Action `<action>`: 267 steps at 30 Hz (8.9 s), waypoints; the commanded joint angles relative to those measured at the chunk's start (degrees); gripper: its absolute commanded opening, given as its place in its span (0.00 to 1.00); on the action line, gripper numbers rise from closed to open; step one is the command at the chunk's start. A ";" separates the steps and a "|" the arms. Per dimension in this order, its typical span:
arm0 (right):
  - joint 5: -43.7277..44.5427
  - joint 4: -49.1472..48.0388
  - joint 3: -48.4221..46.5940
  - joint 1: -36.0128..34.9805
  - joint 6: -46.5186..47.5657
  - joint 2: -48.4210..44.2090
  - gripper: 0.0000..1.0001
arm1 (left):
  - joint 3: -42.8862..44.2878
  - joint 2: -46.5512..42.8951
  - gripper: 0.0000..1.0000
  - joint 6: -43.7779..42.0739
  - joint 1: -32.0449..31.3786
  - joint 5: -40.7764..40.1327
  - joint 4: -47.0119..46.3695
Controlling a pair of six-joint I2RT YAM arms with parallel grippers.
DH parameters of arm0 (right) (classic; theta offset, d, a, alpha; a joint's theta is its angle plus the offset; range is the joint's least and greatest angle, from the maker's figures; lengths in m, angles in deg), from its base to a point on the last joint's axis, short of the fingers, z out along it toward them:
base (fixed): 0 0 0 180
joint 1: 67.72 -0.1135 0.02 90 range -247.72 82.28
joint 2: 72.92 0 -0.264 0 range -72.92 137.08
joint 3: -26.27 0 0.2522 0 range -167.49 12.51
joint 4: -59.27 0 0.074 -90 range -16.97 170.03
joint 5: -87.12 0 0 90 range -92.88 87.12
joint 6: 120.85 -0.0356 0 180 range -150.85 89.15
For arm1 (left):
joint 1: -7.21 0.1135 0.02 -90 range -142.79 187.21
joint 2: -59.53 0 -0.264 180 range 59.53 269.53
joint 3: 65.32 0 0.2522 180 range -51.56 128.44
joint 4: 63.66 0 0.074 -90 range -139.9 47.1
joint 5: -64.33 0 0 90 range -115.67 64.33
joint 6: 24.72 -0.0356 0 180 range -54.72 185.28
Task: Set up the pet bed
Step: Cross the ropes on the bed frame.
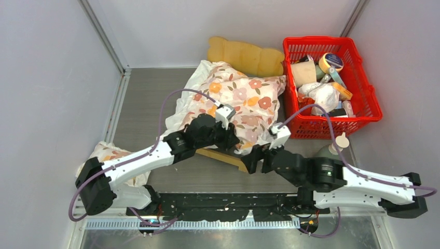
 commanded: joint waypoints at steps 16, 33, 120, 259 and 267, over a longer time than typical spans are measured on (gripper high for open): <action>4.32 2.72 7.92 -0.33 -4.08 -10.54 0.72 | -2.27 -11.73 0.45 -7.77 -3.61 -10.72 5.94; 10.66 3.19 9.98 -0.25 -14.03 0.93 0.63 | -3.87 -8.95 0.40 -5.28 -5.61 -3.94 8.42; -20.92 -24.67 35.06 16.50 -0.85 -31.30 0.50 | 4.14 -7.17 0.00 -40.97 12.53 30.29 11.71; -39.42 -131.98 37.14 27.59 41.04 42.87 0.05 | 5.53 -9.76 0.00 -44.85 25.27 48.01 21.28; -33.74 -131.88 43.04 27.66 33.89 44.99 0.05 | 5.69 -10.74 0.00 -44.58 26.12 47.34 20.52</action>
